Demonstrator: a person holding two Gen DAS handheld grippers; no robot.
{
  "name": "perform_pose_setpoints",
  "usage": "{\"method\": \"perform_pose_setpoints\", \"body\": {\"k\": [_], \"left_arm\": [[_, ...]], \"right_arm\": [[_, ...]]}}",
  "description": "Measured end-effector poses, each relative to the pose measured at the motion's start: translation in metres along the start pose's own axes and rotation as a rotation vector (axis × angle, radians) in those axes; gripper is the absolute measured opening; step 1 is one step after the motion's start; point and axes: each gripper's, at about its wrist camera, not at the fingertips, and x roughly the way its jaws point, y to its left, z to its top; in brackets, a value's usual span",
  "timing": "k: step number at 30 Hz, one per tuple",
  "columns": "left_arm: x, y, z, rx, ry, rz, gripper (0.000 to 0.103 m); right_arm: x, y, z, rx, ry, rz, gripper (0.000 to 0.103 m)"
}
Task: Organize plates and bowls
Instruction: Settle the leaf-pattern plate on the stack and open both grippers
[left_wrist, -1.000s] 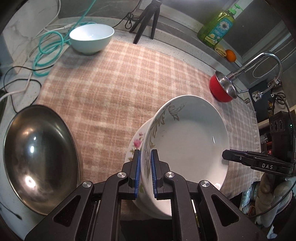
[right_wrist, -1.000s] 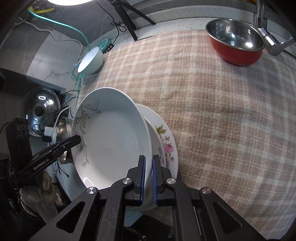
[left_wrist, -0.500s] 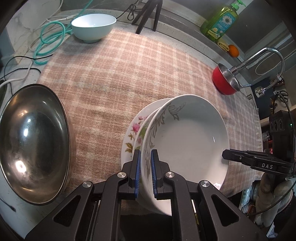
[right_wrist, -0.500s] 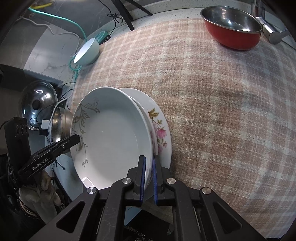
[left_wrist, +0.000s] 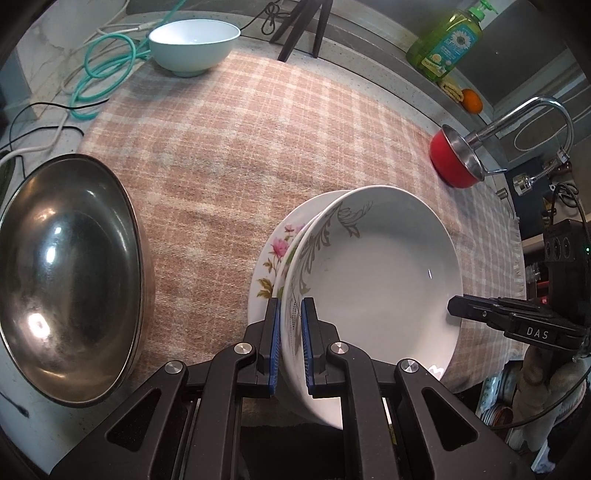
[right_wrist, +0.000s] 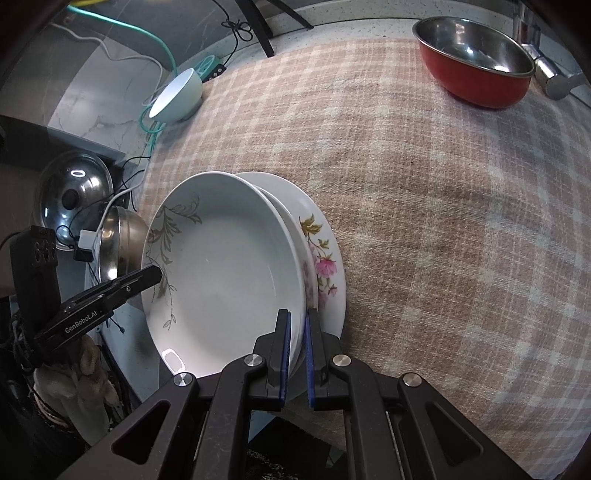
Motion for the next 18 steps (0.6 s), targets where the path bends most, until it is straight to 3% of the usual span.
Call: {"method": "perform_pose_setpoints", "body": {"k": [18], "left_arm": [[0.000,0.002,-0.007,-0.004,0.003,0.015,0.009]], "right_arm": [[0.005,0.013,0.001,-0.099,-0.002,-0.073,0.007]]}}
